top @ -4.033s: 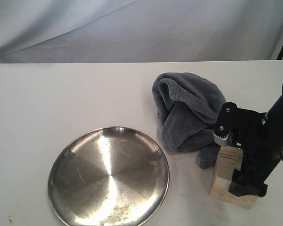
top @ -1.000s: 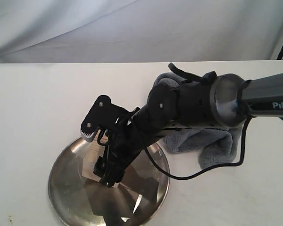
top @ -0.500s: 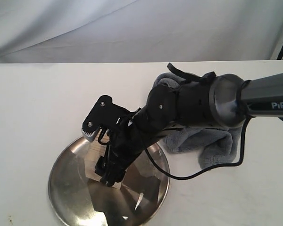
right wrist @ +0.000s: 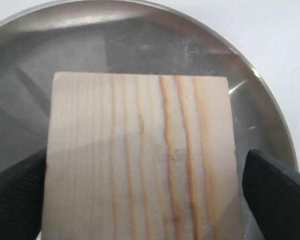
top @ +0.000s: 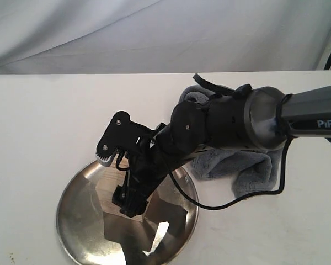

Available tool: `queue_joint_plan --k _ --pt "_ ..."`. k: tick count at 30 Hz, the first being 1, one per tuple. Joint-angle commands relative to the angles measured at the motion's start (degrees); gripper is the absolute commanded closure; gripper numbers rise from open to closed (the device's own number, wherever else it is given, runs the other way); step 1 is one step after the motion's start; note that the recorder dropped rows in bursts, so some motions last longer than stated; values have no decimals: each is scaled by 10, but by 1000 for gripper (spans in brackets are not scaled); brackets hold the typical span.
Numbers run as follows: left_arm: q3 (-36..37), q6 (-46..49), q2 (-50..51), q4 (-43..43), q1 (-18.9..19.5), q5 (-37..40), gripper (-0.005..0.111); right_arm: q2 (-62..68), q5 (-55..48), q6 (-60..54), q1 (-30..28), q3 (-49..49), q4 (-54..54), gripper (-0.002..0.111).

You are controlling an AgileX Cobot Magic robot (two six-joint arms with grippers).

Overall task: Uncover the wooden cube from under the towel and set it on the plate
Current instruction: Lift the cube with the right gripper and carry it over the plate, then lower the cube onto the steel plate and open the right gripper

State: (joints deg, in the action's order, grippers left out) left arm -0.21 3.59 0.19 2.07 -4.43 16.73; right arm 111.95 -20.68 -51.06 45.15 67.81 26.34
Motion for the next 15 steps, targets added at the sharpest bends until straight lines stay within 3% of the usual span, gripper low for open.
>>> queue_joint_plan --k 1,15 --pt "2 -1 -2 4 -2 -5 107 -4 11 -8 2 3 -9 18" --pt "2 -1 -2 4 -2 -5 107 -87 -9 -13 2 3 49 18"
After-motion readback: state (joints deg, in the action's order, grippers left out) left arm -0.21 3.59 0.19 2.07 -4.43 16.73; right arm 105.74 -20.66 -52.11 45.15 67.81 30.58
